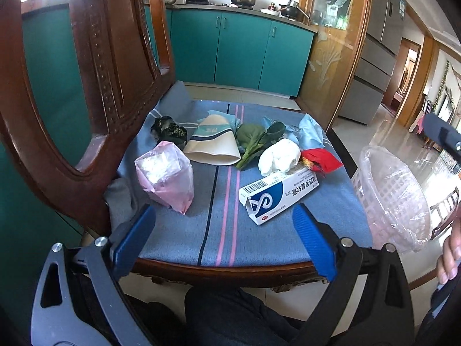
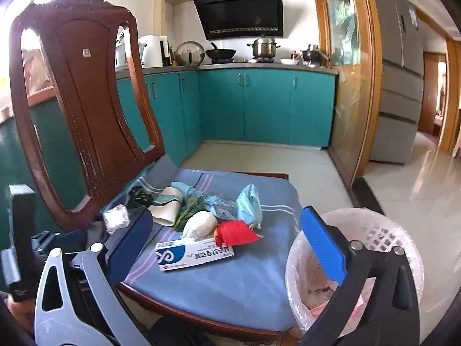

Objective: Collect trash
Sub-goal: 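Withdraw both tools from the wastebasket back toward the chair, then reach the right tool to the red packet and close on it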

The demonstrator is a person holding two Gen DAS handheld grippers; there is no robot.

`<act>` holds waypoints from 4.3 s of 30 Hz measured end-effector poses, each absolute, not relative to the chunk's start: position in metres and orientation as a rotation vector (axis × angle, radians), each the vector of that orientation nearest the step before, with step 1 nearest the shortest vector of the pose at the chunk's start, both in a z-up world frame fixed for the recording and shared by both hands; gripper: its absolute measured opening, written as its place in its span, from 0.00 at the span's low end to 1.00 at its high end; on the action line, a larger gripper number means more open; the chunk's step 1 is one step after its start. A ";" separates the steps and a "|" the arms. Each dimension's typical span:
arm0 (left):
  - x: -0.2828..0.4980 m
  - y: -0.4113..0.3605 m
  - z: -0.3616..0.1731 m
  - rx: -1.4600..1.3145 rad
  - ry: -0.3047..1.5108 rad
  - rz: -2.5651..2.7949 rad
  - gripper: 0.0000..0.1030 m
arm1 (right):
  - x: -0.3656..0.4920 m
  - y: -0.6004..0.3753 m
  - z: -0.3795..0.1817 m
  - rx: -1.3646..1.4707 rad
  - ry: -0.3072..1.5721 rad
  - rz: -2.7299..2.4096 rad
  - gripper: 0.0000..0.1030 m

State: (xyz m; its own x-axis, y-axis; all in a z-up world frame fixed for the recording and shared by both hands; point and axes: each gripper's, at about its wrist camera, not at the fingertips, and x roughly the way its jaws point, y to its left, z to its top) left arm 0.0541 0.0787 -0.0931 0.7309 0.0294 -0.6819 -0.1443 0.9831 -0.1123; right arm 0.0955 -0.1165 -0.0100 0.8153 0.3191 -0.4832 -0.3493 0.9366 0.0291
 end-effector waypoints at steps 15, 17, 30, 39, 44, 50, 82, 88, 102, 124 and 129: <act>0.046 0.092 -0.099 -0.186 0.755 0.122 0.94 | 0.106 -0.102 -0.033 -0.046 0.643 0.363 0.97; 0.046 0.093 -0.101 -0.192 0.762 0.124 0.94 | 0.106 -0.100 -0.036 -0.057 0.657 0.367 0.97; 0.049 0.091 -0.106 -0.190 0.785 0.127 0.94 | 0.107 -0.090 -0.046 -0.121 0.680 0.363 0.62; 0.050 0.092 -0.109 -0.198 0.800 0.135 0.94 | 0.121 -0.092 -0.070 -0.075 0.811 0.387 0.42; 0.052 0.094 -0.113 -0.197 0.812 0.144 0.94 | 0.128 -0.086 -0.091 -0.038 0.887 0.407 0.43; 0.054 0.094 -0.115 -0.185 0.827 0.150 0.94 | 0.137 -0.069 -0.103 -0.027 0.938 0.434 0.55; 0.026 0.111 -0.108 -0.177 0.820 0.191 0.94 | 0.196 -0.014 -0.161 0.081 1.121 0.229 0.64; 0.027 0.111 -0.111 -0.185 0.826 0.190 0.94 | 0.181 -0.032 -0.156 0.024 1.131 0.287 0.50; 0.031 0.098 -0.114 -0.157 0.841 0.168 0.94 | 0.171 -0.089 -0.149 0.196 1.165 0.298 0.59; 0.037 0.090 -0.123 -0.120 0.871 0.174 0.94 | 0.211 -0.079 -0.142 -0.084 0.963 0.092 0.68; 0.039 0.093 -0.124 -0.130 0.875 0.184 0.94 | 0.226 -0.078 -0.151 -0.080 0.980 0.124 0.72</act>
